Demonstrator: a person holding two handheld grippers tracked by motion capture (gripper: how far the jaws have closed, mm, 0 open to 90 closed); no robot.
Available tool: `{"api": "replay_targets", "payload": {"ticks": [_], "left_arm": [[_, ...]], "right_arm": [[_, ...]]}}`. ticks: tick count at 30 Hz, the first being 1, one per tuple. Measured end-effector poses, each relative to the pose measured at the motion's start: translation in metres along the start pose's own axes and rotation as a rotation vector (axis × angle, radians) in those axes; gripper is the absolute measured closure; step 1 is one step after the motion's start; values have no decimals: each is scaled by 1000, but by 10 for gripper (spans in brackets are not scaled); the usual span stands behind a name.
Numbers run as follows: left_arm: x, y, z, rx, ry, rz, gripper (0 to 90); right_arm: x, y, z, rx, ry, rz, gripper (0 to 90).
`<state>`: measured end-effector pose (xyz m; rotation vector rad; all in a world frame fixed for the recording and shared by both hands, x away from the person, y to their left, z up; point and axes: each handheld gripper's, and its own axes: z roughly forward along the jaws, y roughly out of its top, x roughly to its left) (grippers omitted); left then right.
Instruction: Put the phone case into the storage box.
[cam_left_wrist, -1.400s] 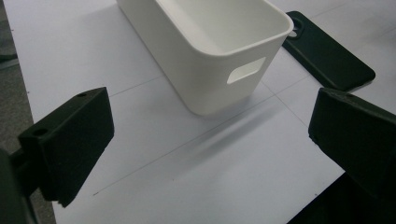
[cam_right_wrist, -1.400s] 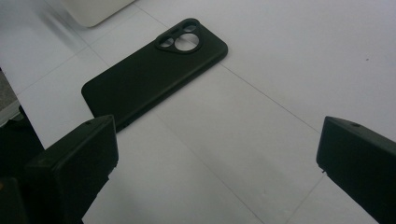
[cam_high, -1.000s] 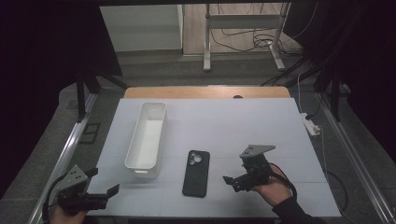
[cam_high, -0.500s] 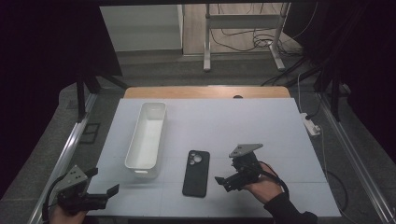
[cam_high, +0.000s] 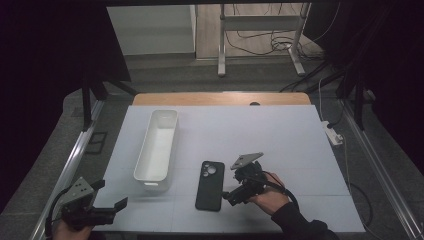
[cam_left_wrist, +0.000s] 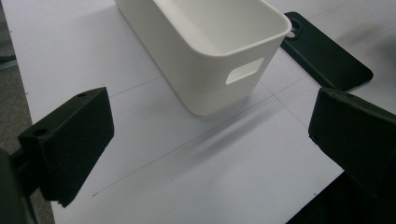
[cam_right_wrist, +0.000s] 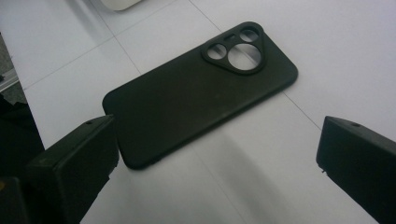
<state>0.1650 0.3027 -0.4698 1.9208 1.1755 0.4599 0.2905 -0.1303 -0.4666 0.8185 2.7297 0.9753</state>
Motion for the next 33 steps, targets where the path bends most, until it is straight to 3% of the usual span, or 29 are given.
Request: {"api": "replay_targets", "payload": {"ticks": [12,24,33], "left_arm": [[0,0,0,0,-2,1,8],[0,0,0,-1,-3,3,8],[0,0,0,-3,-4,3,8]], "right_arm": [[13,17,21,31,-3,-55,0],[22,32,35,35,37,-68,0],[28,38,46,54,45,-92,109]]}}
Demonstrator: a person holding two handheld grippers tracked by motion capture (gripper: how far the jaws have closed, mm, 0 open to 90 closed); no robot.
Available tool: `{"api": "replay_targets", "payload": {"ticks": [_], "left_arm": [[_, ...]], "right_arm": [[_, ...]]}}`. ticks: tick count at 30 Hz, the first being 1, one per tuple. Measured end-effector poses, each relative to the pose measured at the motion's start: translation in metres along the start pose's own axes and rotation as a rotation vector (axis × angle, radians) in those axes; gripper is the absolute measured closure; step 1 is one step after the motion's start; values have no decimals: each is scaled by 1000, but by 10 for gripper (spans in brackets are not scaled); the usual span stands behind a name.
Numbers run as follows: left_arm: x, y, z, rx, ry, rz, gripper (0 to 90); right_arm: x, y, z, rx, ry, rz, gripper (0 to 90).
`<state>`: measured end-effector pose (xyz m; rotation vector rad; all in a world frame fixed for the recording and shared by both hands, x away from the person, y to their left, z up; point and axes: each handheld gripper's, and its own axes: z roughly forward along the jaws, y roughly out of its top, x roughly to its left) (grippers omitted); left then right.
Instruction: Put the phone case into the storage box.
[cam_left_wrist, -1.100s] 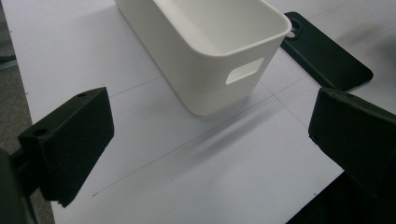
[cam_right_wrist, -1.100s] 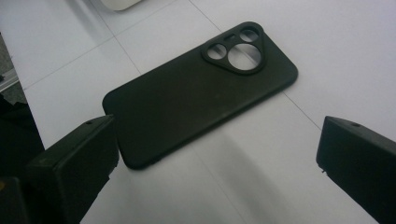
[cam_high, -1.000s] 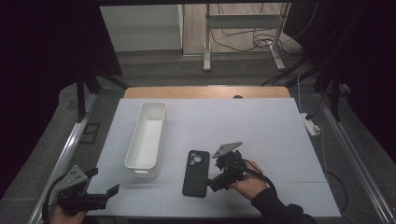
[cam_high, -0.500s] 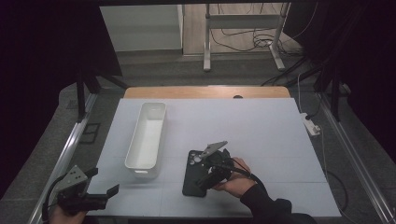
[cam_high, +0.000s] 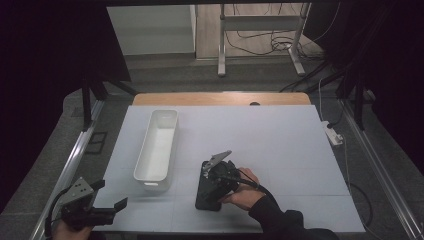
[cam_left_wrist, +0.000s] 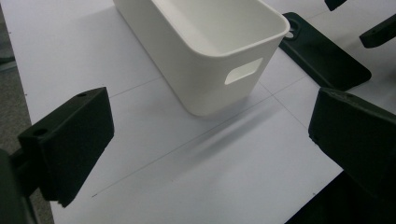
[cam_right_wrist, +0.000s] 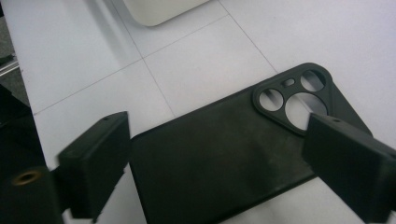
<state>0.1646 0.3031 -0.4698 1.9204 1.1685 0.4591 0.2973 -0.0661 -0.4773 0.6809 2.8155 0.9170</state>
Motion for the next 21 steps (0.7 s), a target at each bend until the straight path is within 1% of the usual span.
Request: {"api": "replay_targets", "payload": {"ticks": [2,4,5,6,7,8,9,10,11,14,15,16,17,18,19,21], "left_arm": [[0,0,0,0,0,0,8],[0,0,0,-1,-1,1,8],[0,0,0,-1,-1,0,8],[0,0,0,-1,-1,0,8],[0,0,0,-1,-1,1,8],[0,0,0,-1,-1,1,8],[0,0,0,-1,-1,1,8],[0,0,0,-2,-1,1,8],[0,0,0,-2,-1,1,8],[0,0,0,-3,-2,3,8],[0,0,0,-4,-3,2,8],[0,0,0,-4,-3,2,8],[0,0,0,-4,-3,2,8],[0,0,-1,-5,-3,2,8],[0,0,-1,-5,-3,3,8],[0,0,0,-5,-3,3,8]], "right_arm": [[1,1,0,0,-2,-5,184],[1,1,0,3,8,-14,296],[2,1,1,11,9,-23,334],[2,1,1,11,9,-23,334],[3,1,5,34,30,-35,462],[3,1,5,34,30,-35,462],[5,1,8,54,23,-45,550],[5,1,8,54,23,-45,550],[5,0,9,63,33,-52,584],[5,-2,13,88,59,-59,751],[5,-2,14,93,62,-59,790],[4,-3,14,98,65,-61,853],[4,-3,14,98,65,-61,853],[4,-3,14,96,71,-57,884],[4,-4,14,101,69,-54,892],[3,-5,15,109,70,-62,893]]}}
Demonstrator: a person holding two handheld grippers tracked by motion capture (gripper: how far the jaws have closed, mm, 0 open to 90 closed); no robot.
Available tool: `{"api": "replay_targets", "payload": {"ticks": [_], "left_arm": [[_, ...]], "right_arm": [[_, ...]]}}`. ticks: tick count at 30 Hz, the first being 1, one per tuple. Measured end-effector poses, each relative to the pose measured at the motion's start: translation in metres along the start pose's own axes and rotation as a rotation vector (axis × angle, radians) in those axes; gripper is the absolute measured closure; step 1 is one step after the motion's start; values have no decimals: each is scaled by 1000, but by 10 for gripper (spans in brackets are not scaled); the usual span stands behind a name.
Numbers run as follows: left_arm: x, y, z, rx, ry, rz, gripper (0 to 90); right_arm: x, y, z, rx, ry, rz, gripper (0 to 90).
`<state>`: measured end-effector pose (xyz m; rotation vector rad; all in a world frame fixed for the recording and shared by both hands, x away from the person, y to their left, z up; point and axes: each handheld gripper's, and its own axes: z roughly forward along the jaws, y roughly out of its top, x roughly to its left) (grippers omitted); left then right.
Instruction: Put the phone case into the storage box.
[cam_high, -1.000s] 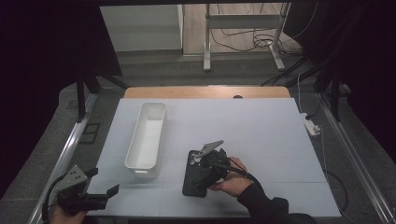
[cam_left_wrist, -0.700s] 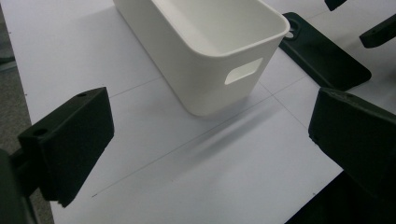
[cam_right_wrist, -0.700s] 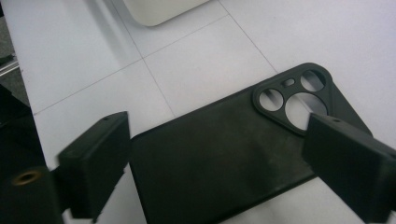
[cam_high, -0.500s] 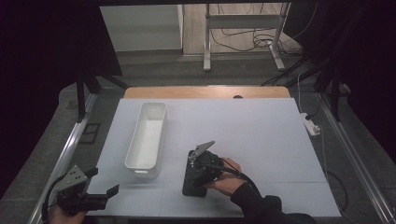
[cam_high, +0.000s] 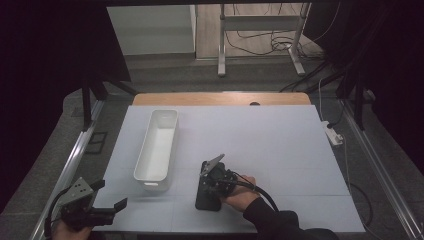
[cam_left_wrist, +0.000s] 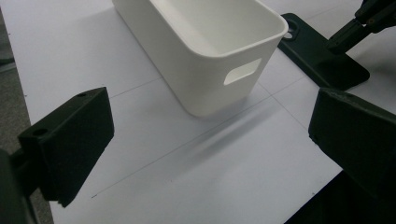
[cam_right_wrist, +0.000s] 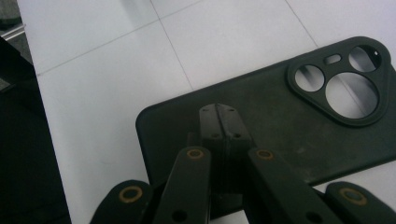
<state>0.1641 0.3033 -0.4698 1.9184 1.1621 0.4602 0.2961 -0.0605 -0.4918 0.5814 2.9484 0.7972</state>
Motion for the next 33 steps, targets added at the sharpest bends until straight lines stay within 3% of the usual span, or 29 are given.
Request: {"api": "replay_targets", "payload": {"ticks": [13,23,33], "left_arm": [[0,0,0,3,0,0,8],[0,0,0,2,-3,0,8],[1,0,0,2,-4,-1,8]], "right_arm": [[7,10,12,-50,41,-4,893],[16,20,33,-33,65,-32,893],[18,18,37,3,62,-46,893]]}}
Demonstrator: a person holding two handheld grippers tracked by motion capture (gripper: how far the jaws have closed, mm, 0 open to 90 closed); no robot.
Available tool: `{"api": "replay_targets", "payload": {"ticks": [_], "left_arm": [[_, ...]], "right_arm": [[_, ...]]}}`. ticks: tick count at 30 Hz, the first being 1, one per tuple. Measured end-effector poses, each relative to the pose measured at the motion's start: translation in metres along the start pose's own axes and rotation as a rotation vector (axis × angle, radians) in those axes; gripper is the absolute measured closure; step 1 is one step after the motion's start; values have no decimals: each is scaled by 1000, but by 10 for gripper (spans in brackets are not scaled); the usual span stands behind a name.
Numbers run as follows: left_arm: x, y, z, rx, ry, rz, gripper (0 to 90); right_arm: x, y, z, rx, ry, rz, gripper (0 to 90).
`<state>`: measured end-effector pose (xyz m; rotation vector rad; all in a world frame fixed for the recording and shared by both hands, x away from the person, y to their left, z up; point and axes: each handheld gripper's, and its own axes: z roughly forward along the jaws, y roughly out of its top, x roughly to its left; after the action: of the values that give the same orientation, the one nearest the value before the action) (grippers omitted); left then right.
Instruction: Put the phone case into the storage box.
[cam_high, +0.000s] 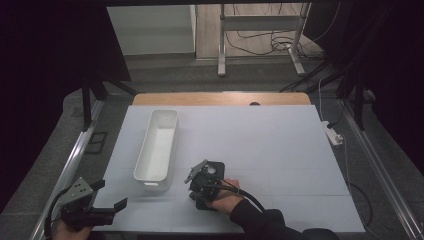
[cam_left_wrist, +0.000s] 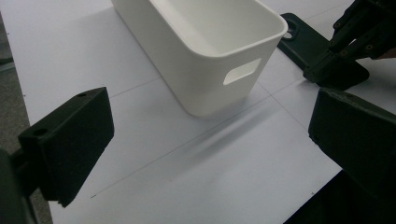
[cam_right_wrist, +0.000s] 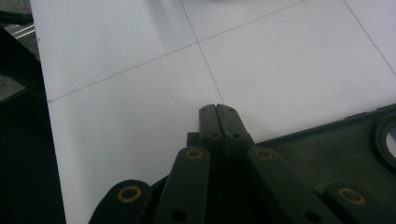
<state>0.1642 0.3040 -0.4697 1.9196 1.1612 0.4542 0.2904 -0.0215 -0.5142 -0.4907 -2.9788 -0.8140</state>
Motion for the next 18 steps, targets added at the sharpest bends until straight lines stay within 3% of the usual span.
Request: {"api": "replay_targets", "payload": {"ticks": [18], "left_arm": [[0,0,0,-1,-3,-4,8]], "right_arm": [[-5,-9,-5,30,1,26,893]]}}
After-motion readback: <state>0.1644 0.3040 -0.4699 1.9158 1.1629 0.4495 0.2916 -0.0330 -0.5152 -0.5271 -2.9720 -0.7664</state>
